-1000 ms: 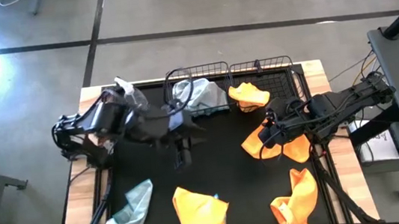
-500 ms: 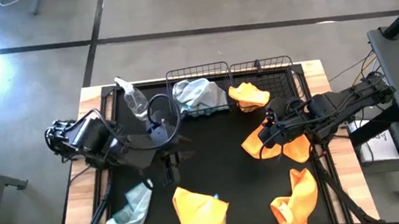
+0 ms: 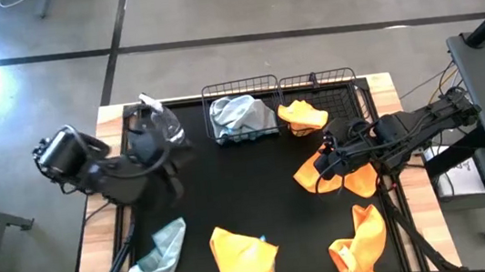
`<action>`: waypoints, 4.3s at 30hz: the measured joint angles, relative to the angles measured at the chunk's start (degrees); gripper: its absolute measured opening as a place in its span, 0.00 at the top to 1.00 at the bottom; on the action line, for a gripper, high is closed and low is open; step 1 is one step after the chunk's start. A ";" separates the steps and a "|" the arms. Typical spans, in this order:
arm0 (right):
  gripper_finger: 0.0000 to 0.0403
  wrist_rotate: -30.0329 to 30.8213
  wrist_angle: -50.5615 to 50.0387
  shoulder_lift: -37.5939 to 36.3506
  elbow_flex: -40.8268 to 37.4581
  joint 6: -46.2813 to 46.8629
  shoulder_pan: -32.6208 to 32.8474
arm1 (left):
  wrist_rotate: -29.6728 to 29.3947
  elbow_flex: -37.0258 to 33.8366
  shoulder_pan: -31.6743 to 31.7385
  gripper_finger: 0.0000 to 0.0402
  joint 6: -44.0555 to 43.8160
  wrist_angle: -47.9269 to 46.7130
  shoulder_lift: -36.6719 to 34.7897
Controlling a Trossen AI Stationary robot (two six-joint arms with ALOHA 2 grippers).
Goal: Sort microfiber towel by color & place in baskets
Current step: Put the blue microfiber towel into the left black wire basket
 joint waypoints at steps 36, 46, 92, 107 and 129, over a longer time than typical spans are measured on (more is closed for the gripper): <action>0.69 0.04 0.04 0.00 -0.09 2.10 0.00 | 17.26 -12.35 -5.86 0.70 23.98 -0.61 -26.68; 0.69 0.03 0.07 0.00 -0.09 3.92 -0.01 | 41.94 -27.72 -5.86 0.70 33.37 18.21 -35.69; 0.69 1.53 1.15 0.00 -0.88 3.69 -0.02 | 42.05 -104.22 -7.43 0.70 -17.57 67.41 -59.88; 0.69 1.46 1.58 0.00 -4.70 5.09 -0.02 | 46.57 -106.28 -12.05 0.70 -35.22 67.93 -51.03; 0.69 1.49 2.58 0.00 -4.70 4.46 -0.02 | 59.18 -102.28 -19.15 0.70 -54.84 69.98 -24.81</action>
